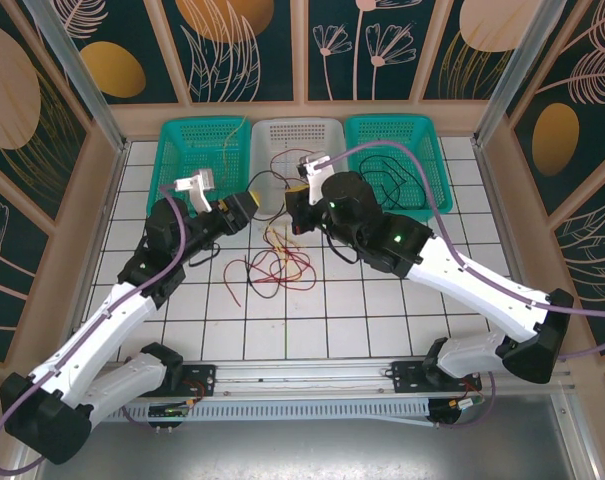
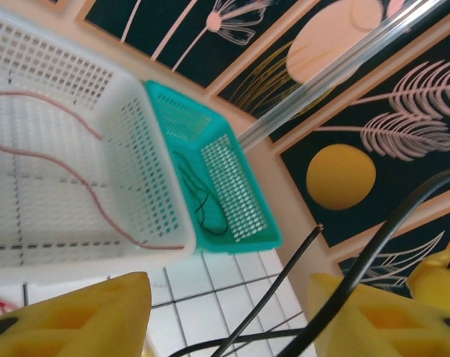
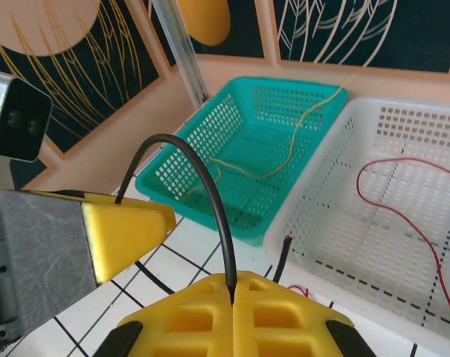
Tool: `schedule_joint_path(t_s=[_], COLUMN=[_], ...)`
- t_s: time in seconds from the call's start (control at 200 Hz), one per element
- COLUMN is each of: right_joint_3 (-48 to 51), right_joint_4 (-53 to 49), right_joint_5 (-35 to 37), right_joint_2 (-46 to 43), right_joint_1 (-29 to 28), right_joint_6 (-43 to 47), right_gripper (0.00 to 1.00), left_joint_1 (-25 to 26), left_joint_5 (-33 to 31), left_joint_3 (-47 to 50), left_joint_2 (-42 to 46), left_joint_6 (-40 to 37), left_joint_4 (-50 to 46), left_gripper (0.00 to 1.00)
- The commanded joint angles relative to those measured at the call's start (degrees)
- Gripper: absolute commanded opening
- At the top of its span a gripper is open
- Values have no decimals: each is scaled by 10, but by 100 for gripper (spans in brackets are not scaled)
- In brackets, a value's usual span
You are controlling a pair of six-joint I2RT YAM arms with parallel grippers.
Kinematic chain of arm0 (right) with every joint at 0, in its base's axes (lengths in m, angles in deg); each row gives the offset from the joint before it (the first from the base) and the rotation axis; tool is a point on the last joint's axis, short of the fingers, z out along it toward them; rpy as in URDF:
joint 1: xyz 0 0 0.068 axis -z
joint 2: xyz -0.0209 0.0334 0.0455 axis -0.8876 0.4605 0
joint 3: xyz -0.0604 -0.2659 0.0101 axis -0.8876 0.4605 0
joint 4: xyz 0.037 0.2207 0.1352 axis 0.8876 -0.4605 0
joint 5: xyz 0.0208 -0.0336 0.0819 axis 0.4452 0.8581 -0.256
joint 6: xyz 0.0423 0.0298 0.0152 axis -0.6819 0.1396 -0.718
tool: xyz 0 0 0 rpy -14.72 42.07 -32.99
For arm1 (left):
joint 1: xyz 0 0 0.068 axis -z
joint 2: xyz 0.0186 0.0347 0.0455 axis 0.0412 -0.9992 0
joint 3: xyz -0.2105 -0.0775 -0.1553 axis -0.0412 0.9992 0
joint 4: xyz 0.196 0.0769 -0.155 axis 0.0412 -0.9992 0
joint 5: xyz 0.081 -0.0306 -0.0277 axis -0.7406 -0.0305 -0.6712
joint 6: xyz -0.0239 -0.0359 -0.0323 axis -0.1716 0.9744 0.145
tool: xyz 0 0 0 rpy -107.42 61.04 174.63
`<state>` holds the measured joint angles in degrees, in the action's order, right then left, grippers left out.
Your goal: Untangle the cables
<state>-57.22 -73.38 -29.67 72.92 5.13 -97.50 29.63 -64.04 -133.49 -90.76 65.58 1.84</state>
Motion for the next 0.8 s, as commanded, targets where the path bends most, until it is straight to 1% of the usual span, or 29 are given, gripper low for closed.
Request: schedule_joint_path(t_s=[0.0, 0.065, 0.135, 0.16, 0.245, 0.295, 0.32, 0.435, 0.516, 0.611, 0.706, 0.756, 0.796], right_joint_3=[-21, -19, -12, -9, 5, 13, 17, 20, 13, 0, -24, -41, -55], right_joint_4=[-15, -21, -25, -26, -27, -28, -28, -35, -38, -36, -34, -37, -42], right_joint_5=[7, 21, 30, 35, 44, 43, 43, 50, 64, 83, 70, 66, 62], right_joint_2=[-13, -12, -11, -11, -14, -15, -16, -20, -25, -36, -39, -36, -32], right_joint_1=[-5, -4, -3, -2, 8, 15, 18, 22, 22, 24, 29, 30, 30], right_joint_6=[19, 19, 17, 15, 4, -2, -4, 1, 9, 21, 33, 41, 47], right_gripper=[0, 0, 0, 0, 0, 0, 0, 0, 0, 0, 0, 0, 0], left_joint_1=[-4, -4, -4, -4, -4, -4, -3, -2, 3, 33, 80, 101, 110], left_joint_5=[12, 9, 9, 10, 9, -1, -10, -81, -133, -175, -208, -218, -212], left_joint_3=[-23, -32, -46, -52, -80, -96, -120, -178, -200, -201, -194, -193, -193], left_joint_2=[-9, -10, -10, -10, -12, -15, -17, -44, -66, -85, -98, -107, -113], left_joint_6=[-17, -19, -29, -36, -75, -114, -137, -244, -297, -347, -382, -397, -406], left_joint_4=[27, 25, 16, 10, -23, -61, -84, -216, -298, -356, -388, -403, -411], left_gripper=[32, 16, 3, 0, 0, 0, 0, 0, 0, 0, 0, 0, 0])
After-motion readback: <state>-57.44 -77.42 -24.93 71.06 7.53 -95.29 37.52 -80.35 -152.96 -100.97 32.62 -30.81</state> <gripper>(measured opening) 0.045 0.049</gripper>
